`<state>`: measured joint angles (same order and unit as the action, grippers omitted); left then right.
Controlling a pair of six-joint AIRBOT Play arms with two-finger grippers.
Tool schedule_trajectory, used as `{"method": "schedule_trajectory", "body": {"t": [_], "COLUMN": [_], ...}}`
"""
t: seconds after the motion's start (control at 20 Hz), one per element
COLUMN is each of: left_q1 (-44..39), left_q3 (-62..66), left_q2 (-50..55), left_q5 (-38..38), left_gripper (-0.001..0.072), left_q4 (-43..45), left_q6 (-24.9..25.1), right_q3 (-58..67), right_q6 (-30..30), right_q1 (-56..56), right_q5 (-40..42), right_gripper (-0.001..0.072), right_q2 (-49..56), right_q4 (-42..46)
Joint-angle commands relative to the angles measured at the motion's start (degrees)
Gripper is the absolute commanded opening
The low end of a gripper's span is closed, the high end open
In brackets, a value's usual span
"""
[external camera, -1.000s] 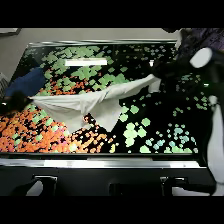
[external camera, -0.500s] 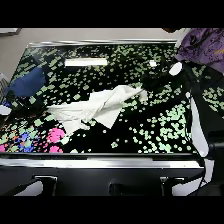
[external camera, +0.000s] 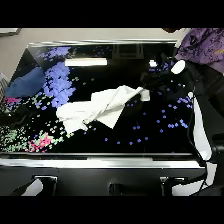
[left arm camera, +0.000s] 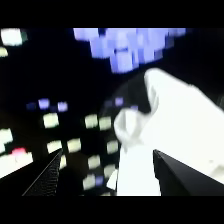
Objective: Fold the clothes and pants, and hang the long-sleeved shirts on hangers.
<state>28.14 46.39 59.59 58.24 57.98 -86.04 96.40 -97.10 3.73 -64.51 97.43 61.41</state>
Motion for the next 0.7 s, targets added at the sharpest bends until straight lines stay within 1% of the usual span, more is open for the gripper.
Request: {"method": "schedule_trajectory", "body": {"t": [0.0, 0.15, 0.4, 0.5, 0.65], "left_q1": [-3.3, -10.5, -20.9, -22.9, -23.2], "left_q3": [-8.2, -14.7, -15.9, -15.9, -15.8], "left_q2": [-2.6, -1.9, 2.7, 5.0, 7.4], "left_q5": [2.8, -4.8, -12.3, -14.0, -14.4], "left_gripper": [0.0646, 0.0646, 0.0644, 0.0642, 0.0641], "left_q4": [-4.0, -9.4, -13.0, -13.0, -13.0], "left_q6": [2.3, 2.3, 2.0, 0.3, -0.3], "right_q3": [0.1, 0.1, 0.0, 0.1, 0.0], "right_q6": [0.5, 0.5, 0.5, 0.5, 0.5], "right_q1": [0.0, 0.0, 0.1, 0.0, 0.0], "right_q5": [-0.1, -0.2, -1.6, -1.6, -1.6], "right_gripper": [0.0025, 0.0025, 0.0025, 0.0025, 0.0025], "right_q2": [-1.6, -2.5, -3.0, -3.0, -3.2], "right_q4": [0.4, 0.6, 0.6, 0.6, 0.6]}}
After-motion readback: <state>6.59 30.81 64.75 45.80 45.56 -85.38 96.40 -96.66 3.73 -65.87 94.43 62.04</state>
